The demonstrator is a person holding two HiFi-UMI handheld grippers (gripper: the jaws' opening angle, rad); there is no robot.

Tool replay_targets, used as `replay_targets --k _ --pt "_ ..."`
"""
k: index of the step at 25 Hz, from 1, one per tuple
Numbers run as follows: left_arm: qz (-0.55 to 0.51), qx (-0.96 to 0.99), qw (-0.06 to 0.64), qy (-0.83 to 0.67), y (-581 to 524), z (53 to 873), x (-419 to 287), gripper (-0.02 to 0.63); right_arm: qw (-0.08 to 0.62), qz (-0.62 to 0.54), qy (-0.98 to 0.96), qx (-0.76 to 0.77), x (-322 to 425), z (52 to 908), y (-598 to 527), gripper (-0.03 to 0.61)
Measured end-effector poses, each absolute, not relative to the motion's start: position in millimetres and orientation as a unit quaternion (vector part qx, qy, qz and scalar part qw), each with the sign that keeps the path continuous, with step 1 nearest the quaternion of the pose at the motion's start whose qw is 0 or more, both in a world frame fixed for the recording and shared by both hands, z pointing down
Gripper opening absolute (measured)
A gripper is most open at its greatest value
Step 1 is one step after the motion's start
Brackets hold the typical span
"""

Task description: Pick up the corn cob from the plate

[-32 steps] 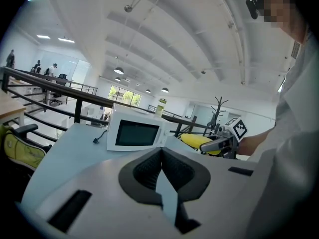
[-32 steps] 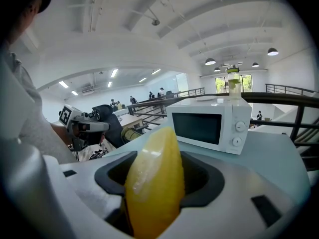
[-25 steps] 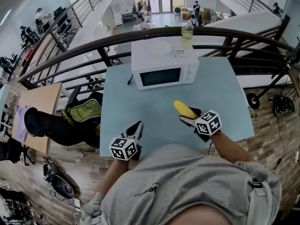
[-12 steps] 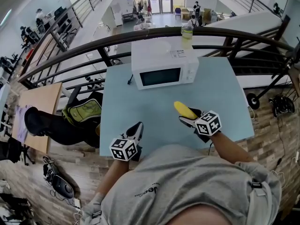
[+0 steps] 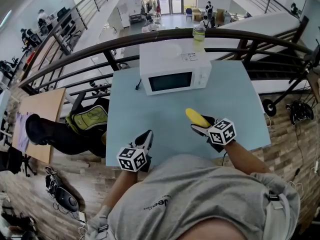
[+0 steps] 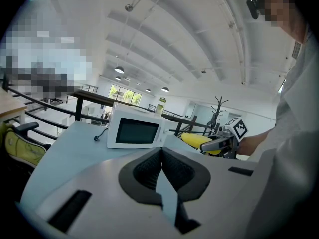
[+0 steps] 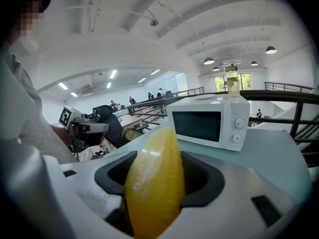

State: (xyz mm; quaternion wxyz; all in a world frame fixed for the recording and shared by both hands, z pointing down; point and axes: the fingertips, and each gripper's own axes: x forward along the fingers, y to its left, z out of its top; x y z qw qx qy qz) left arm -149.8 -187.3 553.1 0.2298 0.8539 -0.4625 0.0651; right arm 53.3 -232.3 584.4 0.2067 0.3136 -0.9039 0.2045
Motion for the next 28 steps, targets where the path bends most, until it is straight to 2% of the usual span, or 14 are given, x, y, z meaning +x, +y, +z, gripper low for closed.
replay_targets --k 28 --pt "0.07 0.853 0.228 -0.464 -187.7 550.4 -150.7 0.018 0.207 0.203 -0.903 0.317 57.5 583.4 -234.2 0.273"
